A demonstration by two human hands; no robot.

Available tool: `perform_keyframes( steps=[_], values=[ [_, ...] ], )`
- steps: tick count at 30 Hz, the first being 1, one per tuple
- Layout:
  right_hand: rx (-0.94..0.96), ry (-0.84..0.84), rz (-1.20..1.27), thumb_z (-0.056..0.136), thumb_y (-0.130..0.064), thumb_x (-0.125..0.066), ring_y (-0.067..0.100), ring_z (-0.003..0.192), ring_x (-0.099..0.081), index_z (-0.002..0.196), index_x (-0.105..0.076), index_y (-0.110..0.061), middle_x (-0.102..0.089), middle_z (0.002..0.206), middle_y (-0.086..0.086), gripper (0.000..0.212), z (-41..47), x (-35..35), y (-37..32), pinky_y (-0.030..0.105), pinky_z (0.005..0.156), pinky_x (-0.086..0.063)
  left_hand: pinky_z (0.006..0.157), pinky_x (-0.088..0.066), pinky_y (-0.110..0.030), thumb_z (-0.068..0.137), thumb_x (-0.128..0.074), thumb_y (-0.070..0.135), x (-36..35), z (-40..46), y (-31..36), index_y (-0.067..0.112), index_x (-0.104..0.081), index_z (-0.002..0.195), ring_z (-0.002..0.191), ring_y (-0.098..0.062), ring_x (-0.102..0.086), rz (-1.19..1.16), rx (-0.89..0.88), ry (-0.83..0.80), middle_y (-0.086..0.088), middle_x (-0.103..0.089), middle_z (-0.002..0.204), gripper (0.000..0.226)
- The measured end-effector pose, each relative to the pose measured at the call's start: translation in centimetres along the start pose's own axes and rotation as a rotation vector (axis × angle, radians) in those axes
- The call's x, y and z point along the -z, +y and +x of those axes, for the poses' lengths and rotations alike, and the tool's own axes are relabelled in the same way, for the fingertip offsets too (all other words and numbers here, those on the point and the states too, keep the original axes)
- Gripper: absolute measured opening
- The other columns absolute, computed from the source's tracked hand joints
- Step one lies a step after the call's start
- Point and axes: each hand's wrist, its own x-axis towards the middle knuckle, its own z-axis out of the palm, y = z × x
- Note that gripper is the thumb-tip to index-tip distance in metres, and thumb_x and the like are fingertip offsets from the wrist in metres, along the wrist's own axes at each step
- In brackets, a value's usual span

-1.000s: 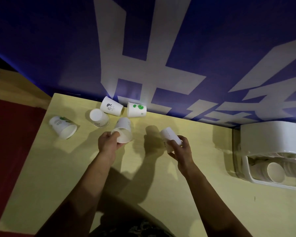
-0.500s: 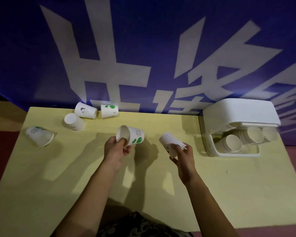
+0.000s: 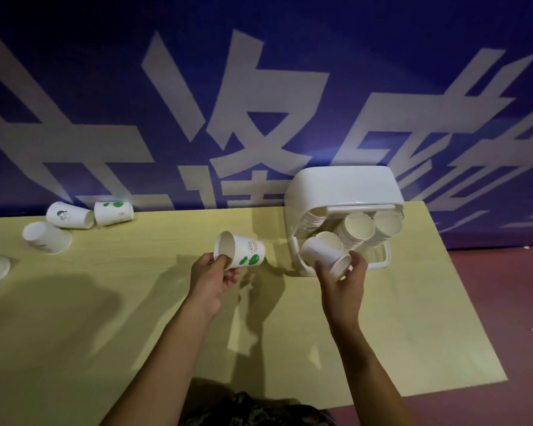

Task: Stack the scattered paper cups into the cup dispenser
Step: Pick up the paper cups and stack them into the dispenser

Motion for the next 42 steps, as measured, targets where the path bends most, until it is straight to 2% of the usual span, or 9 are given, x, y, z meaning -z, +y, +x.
perform_keyframes(
  steps=[6, 11, 19, 22, 25, 27, 30, 36, 42],
  values=[
    [0.456, -0.01, -0.312, 0.08, -0.018, -0.076, 0.024, 0.126, -0.041, 0.139, -0.044, -0.011, -0.043, 0.139, 0.01, 0.068, 4.9, 3.6, 1.7, 0.028, 0.1, -0.038, 0.047, -0.051, -0.023, 0.092, -0.051, 0.001, -4.7, -2.1, -2.9, 0.003, -0.058, 0.093, 0.053, -0.018, -0.064, -0.024, 0.001, 0.05, -0.017, -0.066, 0.073, 0.008],
    [0.63, -0.114, -0.527, 0.073, -0.014, -0.079, 0.032, 0.125, -0.043, 0.135, -0.05, -0.007, -0.048, 0.139, 0.014, 0.069, 7.0, 2.7, 3.1, 0.042, 0.105, -0.039, 0.046, -0.05, -0.022, 0.092, -0.05, 0.001, -5.8, -3.4, -3.3, 0.003, -0.059, 0.094, 0.057, -0.02, -0.064, -0.054, -0.036, 0.099, -0.019, -0.068, 0.079, 0.009],
    [0.566, -0.353, -0.879, 0.085, -0.022, -0.066, 0.036, 0.126, -0.046, 0.12, -0.061, -0.009, -0.054, 0.136, 0.013, 0.038, 8.8, 0.7, 5.2, 0.046, 0.098, -0.039, 0.049, -0.051, -0.025, 0.09, -0.053, 0.002, -6.8, -4.1, -2.8, 0.005, -0.058, 0.09, 0.058, -0.021, -0.063, 0.015, -0.108, 0.15, -0.016, -0.067, 0.084, 0.006],
    [0.551, -0.467, -0.856, 0.087, -0.022, -0.064, 0.033, 0.119, -0.05, 0.119, -0.062, -0.01, -0.059, 0.127, 0.008, 0.034, 9.0, 0.8, 6.0, 0.043, 0.096, -0.039, 0.052, -0.05, -0.03, 0.087, -0.052, 0.003, -8.0, -4.0, -2.9, 0.008, -0.06, 0.088, 0.061, -0.023, -0.061, 0.29, -0.253, 0.185, -0.015, -0.066, 0.089, 0.009],
    [0.589, -0.424, -0.75, 0.081, -0.016, -0.07, 0.033, 0.116, -0.053, 0.116, -0.063, -0.012, -0.06, 0.125, 0.007, 0.036, 8.4, 1.7, 6.6, 0.044, 0.091, -0.044, 0.044, -0.047, -0.022, 0.085, -0.054, 0.006, -10.0, -3.9, -3.0, 0.015, -0.062, 0.084, 0.061, -0.019, -0.062, 0.556, -0.461, 0.178, -0.004, -0.065, 0.086, 0.011],
    [0.6, -0.37, -0.679, 0.081, -0.014, -0.07, 0.031, 0.119, -0.051, 0.117, -0.063, -0.015, -0.058, 0.129, 0.005, 0.038, 8.2, 2.5, 6.9, 0.044, 0.093, -0.044, 0.041, -0.047, -0.02, 0.085, -0.056, 0.009, -11.8, -3.6, -3.0, 0.017, -0.065, 0.085, 0.057, -0.016, -0.063, 0.596, -0.524, 0.138, 0.0, -0.065, 0.085, 0.012],
    [0.567, -0.326, -0.587, 0.081, -0.011, -0.069, 0.03, 0.12, -0.05, 0.119, -0.062, -0.015, -0.057, 0.132, 0.006, 0.039, 8.2, 3.8, 7.4, 0.043, 0.095, -0.044, 0.047, -0.056, -0.033, 0.087, -0.058, 0.012, -14.8, -2.6, -3.4, 0.018, -0.069, 0.089, 0.047, -0.013, -0.063, 0.522, -0.461, 0.08, 0.001, -0.066, 0.087, 0.012],
    [0.486, -0.328, -0.494, 0.077, -0.004, -0.071, 0.033, 0.117, -0.054, 0.116, -0.065, -0.011, -0.058, 0.13, 0.011, 0.04, 9.1, 6.5, 8.6, 0.043, 0.096, -0.047, 0.044, -0.051, -0.025, 0.09, -0.055, 0.01, -18.5, -0.6, -5.0, 0.016, -0.068, 0.087, 0.051, -0.02, -0.066, 0.666, -0.493, 0.056, -0.003, -0.068, 0.084, 0.014],
    [0.414, -0.344, -0.421, 0.082, -0.006, -0.065, 0.028, 0.12, -0.052, 0.122, -0.062, -0.012, -0.055, 0.134, 0.008, 0.04, 9.9, 7.0, 9.1, 0.04, 0.101, -0.045, 0.063, -0.057, -0.042, 0.088, -0.06, 0.012, -19.8, 0.2, -6.2, 0.018, -0.063, 0.091, 0.065, -0.026, -0.066, 0.824, -0.609, 0.015, -0.002, -0.066, 0.089, 0.007]
  ],
)
